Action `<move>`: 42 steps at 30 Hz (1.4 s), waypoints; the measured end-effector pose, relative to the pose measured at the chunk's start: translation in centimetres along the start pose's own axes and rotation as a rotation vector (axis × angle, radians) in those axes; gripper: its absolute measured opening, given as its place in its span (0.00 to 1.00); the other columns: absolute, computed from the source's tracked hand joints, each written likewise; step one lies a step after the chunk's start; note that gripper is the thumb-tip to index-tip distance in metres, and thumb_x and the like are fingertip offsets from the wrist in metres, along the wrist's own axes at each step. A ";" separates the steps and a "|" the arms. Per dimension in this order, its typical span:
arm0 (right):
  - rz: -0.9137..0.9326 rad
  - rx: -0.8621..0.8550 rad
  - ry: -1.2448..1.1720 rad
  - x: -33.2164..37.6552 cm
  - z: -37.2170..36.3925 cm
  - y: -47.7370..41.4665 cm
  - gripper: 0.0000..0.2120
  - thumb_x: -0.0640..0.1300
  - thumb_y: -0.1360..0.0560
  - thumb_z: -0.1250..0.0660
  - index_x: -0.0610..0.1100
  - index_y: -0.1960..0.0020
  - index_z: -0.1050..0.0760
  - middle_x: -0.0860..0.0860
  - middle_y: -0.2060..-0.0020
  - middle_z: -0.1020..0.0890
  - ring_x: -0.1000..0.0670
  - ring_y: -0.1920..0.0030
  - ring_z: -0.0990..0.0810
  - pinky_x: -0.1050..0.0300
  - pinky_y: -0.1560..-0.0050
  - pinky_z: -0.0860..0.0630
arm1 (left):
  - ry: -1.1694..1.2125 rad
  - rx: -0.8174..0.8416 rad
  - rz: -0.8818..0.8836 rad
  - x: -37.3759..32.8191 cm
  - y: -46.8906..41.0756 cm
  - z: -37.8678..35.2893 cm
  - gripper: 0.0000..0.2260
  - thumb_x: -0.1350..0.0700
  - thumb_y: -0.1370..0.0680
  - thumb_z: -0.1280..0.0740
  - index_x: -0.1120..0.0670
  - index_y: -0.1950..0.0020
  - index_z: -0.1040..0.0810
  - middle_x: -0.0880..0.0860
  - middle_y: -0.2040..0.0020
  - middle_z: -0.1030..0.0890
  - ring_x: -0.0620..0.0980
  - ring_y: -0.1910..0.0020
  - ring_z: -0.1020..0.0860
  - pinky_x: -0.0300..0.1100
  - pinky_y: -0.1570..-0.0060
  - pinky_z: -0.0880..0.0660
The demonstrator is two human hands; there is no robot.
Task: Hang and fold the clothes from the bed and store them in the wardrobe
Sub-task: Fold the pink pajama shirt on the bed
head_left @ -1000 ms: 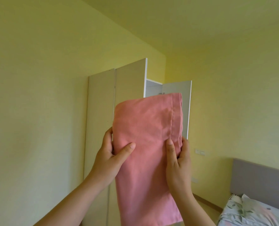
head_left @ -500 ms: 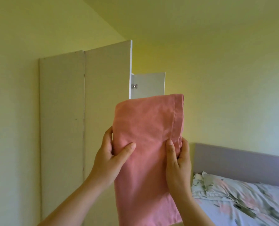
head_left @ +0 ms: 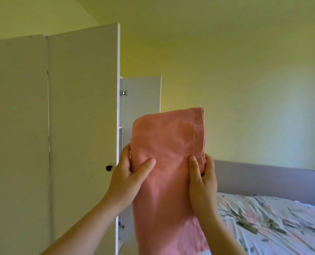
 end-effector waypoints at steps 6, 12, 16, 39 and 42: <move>-0.027 -0.045 0.064 -3.6 -1.5 -2.9 0.19 0.65 0.26 0.41 0.58 0.40 0.28 0.63 0.51 0.19 0.61 0.50 0.20 0.52 0.48 0.24 | 0.043 0.064 0.021 4.2 -4.4 -1.6 0.25 0.42 0.32 0.30 0.41 0.36 0.30 0.39 0.49 0.18 0.36 0.52 0.19 0.28 0.59 0.26; -0.019 -0.110 0.106 -6.9 -4.8 -5.4 0.22 0.63 0.24 0.41 0.54 0.35 0.29 0.58 0.47 0.19 0.55 0.47 0.19 0.46 0.44 0.22 | 0.094 0.148 0.007 8.8 -9.6 -1.7 0.28 0.40 0.32 0.30 0.39 0.33 0.32 0.40 0.45 0.18 0.37 0.50 0.19 0.34 0.53 0.23; -0.018 -0.159 0.122 -8.6 -7.7 -7.3 0.21 0.64 0.25 0.41 0.55 0.37 0.28 0.59 0.48 0.18 0.56 0.49 0.19 0.45 0.45 0.21 | 0.122 0.183 -0.007 11.5 -13.8 -1.1 0.29 0.39 0.32 0.29 0.38 0.33 0.33 0.37 0.46 0.19 0.36 0.51 0.19 0.30 0.57 0.23; 0.012 -0.190 0.230 -23.8 -7.6 -25.1 0.17 0.61 0.22 0.41 0.55 0.37 0.29 0.61 0.50 0.19 0.63 0.53 0.20 0.60 0.53 0.23 | 0.203 0.121 0.043 25.2 -29.2 -15.2 0.27 0.38 0.30 0.28 0.37 0.32 0.31 0.32 0.46 0.22 0.28 0.49 0.24 0.31 0.53 0.29; 0.031 -0.150 0.200 -26.4 -8.0 -28.4 0.15 0.60 0.22 0.41 0.55 0.39 0.29 0.63 0.53 0.18 0.63 0.53 0.20 0.64 0.55 0.24 | 0.203 0.070 0.057 27.1 -31.7 -17.1 0.26 0.38 0.32 0.30 0.36 0.36 0.28 0.31 0.47 0.21 0.30 0.51 0.22 0.35 0.52 0.27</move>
Point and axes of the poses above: each hand's wrist, its own y-axis away from the middle knuckle, its own z-axis out of the back of the hand, x = y × z, the point moved 6 cm from there along -y, towards the middle knuckle
